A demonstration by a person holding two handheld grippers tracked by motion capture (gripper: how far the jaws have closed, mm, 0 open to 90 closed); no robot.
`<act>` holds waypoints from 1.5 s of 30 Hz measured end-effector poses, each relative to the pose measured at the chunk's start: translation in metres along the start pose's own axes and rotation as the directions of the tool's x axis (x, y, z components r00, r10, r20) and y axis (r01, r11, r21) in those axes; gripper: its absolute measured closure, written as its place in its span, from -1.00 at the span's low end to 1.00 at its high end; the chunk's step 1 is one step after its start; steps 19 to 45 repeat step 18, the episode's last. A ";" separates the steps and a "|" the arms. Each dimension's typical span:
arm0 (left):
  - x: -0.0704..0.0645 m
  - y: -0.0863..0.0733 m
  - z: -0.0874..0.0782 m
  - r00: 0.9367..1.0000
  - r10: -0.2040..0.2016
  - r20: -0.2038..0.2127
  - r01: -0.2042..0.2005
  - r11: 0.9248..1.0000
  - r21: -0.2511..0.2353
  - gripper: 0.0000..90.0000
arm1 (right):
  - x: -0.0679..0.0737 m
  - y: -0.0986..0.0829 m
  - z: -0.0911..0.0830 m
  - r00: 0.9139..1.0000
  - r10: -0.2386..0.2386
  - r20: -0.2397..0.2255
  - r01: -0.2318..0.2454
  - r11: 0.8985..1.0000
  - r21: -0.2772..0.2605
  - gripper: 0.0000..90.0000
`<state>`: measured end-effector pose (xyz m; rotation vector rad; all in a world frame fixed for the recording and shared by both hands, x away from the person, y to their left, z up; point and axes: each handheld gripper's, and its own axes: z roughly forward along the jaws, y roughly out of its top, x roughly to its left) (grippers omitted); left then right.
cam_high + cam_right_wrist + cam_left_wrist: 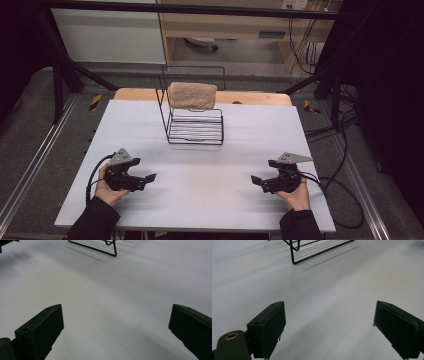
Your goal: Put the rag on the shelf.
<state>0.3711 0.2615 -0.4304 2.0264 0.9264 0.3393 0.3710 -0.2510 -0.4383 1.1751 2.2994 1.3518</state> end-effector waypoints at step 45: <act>0.002 -0.011 0.001 1.000 0.004 -0.001 -0.004 1.000 0.019 -0.77 | -0.009 -0.018 -0.012 1.000 0.024 0.014 -0.024 1.000 0.008 -0.99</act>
